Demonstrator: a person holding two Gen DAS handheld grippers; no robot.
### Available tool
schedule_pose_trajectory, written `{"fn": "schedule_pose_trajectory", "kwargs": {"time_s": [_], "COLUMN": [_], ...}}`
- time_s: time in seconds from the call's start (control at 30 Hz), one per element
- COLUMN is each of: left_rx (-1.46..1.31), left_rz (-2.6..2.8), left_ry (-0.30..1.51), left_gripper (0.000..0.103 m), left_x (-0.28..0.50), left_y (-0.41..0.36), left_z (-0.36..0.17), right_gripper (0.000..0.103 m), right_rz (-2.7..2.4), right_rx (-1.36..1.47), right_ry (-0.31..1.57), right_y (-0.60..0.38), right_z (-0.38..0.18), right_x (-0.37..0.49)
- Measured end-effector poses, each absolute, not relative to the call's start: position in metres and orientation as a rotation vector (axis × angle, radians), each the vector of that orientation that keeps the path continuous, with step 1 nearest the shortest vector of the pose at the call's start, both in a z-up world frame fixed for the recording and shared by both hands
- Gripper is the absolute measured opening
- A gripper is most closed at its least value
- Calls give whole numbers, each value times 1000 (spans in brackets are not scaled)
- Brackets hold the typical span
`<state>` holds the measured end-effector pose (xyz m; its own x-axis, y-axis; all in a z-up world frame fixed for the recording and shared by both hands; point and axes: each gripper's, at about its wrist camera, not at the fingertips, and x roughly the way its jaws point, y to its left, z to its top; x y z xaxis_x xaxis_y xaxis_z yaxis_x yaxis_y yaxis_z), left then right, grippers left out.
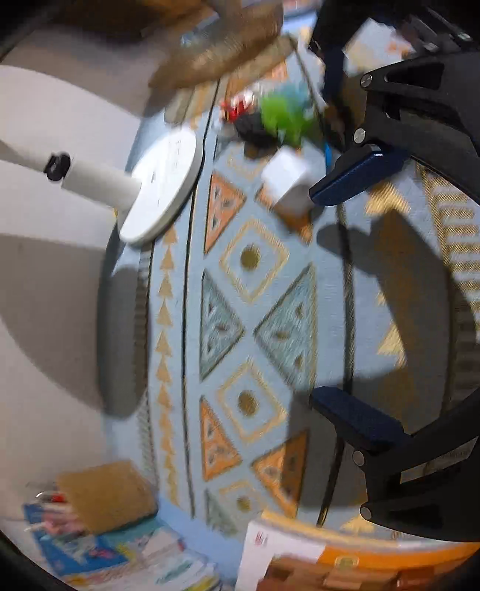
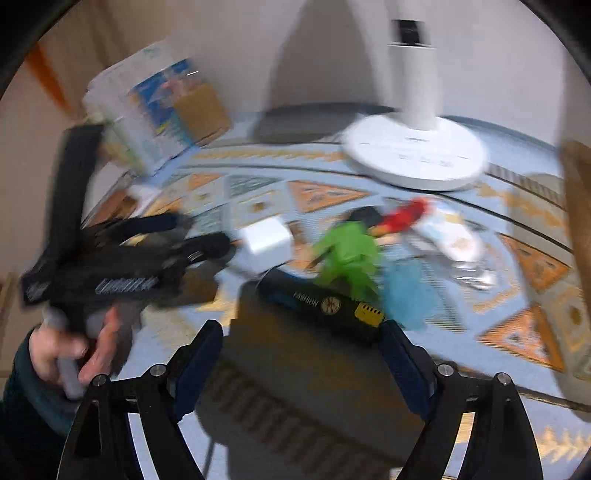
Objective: Organize rigid objects
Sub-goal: 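Grasp the white cube with the left tool while the right tool grasps the blue-black USB stick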
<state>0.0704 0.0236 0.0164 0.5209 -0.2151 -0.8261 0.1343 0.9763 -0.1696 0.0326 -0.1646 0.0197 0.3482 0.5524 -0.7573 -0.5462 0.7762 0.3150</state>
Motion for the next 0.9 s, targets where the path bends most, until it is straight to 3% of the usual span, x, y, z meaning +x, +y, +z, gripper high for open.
{"fn": "schedule_pose_trajectory", "kwargs": {"time_s": [0.17,0.27,0.37,0.67,0.7,0.83,0.87,0.9], "left_rx": [-5,94,103,159,157,174,170,171], "left_rz": [-366,-421,-529,-566,-572,-568,-581,-590], "left_ry": [973,972,990,1004,1006,1000,993,988], "left_gripper": [98,98,94,93,93,86,79,66], "left_x": [67,75,79,93,94,94,92,90], "left_y": [-12,-31,-31,-13,-14,-17,-19,-20], "left_z": [24,23,23,11,11,11,12,13], "right_gripper": [77,70,67,64,57,39,34,34], "right_rz": [656,653,687,665,675,684,681,676], "right_rx": [-51,-77,-183,-350,-358,-376,-356,-331], "right_ry": [959,985,989,930,928,906,913,922], "right_y": [-176,-177,-164,-139,-136,-130,-134,-139], "right_z": [27,24,20,10,10,12,13,13], "right_x": [21,26,24,48,48,37,34,31]}}
